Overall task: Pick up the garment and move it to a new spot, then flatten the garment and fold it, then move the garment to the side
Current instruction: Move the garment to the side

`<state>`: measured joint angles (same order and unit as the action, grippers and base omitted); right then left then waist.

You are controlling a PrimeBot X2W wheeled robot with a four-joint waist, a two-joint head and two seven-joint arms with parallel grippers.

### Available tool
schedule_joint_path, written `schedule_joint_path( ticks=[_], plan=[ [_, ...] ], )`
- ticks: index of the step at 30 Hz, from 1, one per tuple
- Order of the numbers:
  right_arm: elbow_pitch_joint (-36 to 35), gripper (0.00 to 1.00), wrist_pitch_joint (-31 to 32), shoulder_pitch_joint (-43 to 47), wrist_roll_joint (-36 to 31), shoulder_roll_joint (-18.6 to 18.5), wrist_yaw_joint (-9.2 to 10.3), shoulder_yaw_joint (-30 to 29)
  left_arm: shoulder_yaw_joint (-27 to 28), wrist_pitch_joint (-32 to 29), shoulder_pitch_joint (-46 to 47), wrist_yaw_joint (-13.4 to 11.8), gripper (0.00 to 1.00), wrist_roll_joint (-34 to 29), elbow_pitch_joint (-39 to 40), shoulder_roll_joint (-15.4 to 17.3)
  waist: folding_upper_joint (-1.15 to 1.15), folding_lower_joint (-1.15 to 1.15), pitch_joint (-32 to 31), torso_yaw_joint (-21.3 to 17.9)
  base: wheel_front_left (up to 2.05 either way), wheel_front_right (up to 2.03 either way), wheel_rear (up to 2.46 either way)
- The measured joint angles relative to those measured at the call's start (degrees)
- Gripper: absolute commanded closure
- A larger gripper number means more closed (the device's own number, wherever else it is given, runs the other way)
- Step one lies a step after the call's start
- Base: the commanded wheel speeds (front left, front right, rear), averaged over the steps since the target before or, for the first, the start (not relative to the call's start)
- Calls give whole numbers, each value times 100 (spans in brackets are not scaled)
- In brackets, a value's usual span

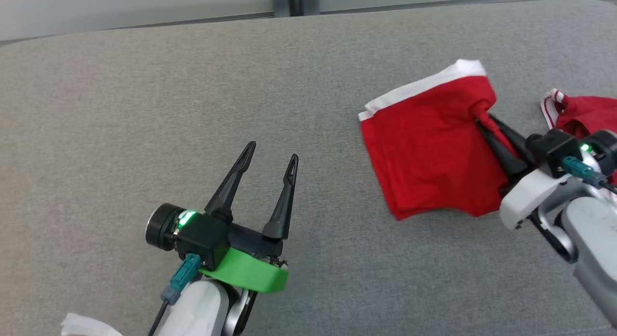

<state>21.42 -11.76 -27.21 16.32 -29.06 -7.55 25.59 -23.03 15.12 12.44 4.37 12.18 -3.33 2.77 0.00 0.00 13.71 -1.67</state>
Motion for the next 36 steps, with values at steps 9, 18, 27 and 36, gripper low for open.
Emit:
schedule_joint_path(
  ticks=[9, 18, 27, 36],
  plan=[
    [-495, 100, 109, -546, 655, -1652, 1, 477, -164, 0, 506, 194, 0, -394, 19, -4, 0, 0, 378, -726, 0, 0, 0],
    [506, 100, -151, -1005, 958, -2582, 1, 749, -361, 0, 1021, 275, 0, -649, -79, 92, 0, 0, 1350, -1082, 0, 0, 0],
    [1901, 100, -322, -1509, 455, -2398, 0, 342, -297, 0, 1294, 289, 0, -667, -71, 163, 0, 1, 2044, -1044, 0, 0, 0],
    [2297, 0, -327, -1424, 464, -2062, 0, -352, -182, 0, 1312, 294, 0, -635, -74, 133, 0, 1, 2005, -807, 0, 0, 0]
  ],
)
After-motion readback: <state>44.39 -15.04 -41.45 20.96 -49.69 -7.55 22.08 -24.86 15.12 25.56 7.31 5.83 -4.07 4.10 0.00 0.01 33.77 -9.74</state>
